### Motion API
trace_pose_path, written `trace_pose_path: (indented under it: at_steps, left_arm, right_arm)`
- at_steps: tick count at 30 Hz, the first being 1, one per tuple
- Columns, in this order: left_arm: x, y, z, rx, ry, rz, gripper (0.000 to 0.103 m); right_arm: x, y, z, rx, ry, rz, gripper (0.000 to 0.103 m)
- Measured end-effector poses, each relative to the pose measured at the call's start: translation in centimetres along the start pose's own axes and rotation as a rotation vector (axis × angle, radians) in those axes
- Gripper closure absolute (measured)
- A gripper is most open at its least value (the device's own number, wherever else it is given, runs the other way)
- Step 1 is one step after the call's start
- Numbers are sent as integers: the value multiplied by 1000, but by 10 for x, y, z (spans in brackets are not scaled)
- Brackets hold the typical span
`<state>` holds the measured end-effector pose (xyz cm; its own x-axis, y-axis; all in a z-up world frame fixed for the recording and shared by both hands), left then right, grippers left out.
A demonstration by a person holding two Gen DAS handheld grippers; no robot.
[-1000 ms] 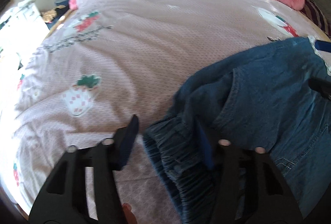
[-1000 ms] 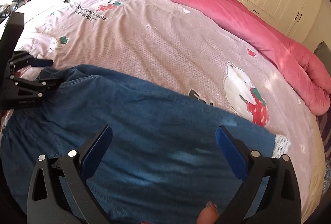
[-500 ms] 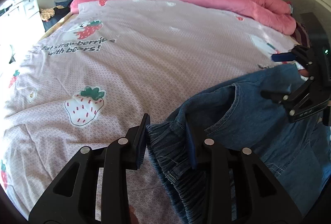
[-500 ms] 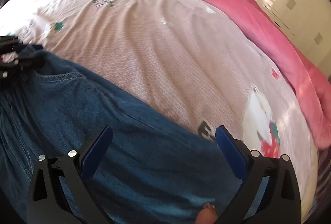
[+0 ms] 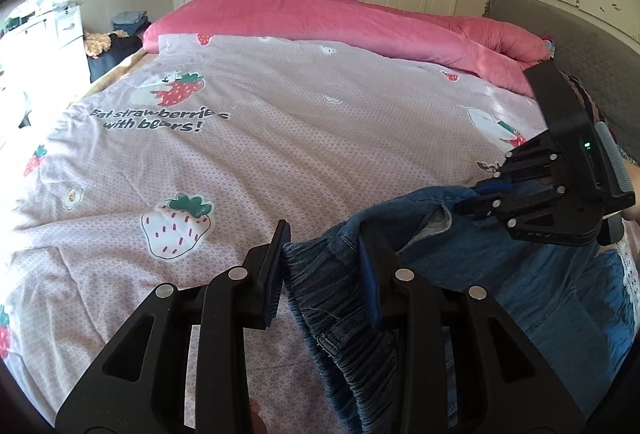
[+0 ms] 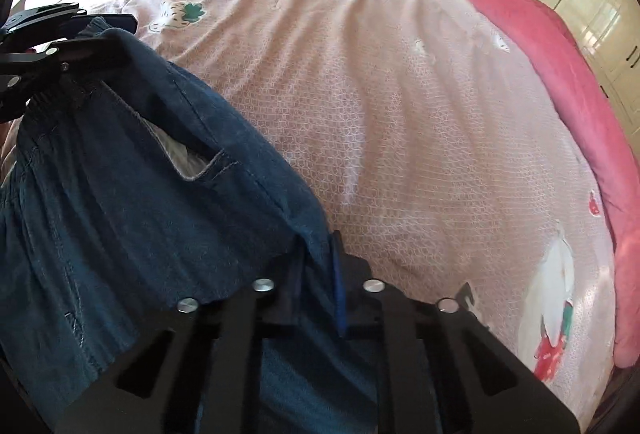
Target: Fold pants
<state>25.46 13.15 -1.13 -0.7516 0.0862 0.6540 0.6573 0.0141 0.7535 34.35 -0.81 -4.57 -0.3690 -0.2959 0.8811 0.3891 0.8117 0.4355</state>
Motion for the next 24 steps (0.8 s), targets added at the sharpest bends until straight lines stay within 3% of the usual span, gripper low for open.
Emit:
trace_pose_path:
  at_steps: [6,16,21,24]
  left_arm:
    - [18,0,-9,-60,55,-53,78]
    - [67,-6,-29,-92,75,-141,78]
    - [100,-24,-47,-159,86,-201,77]
    - [118,-44,-53,-157,53,-194,77]
  right_arm:
    - [58,-4,1,-61,-26,-126,98]
    - [135,-43,50,-107,-66,-217,98]
    - [161,-67,75,-153,-69,-256,98]
    - [171,-87,97,-162,-60,-259,98]
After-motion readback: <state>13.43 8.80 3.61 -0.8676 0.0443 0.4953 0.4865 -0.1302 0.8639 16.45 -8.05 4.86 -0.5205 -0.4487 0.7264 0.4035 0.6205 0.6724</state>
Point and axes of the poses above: each gripper's, at about its wrist camera, not at the fingertips, and x roughly against the way its jaws point, z to its left, y to its top, the point moved 2 cm from there along -x, roughly the way its jaws point
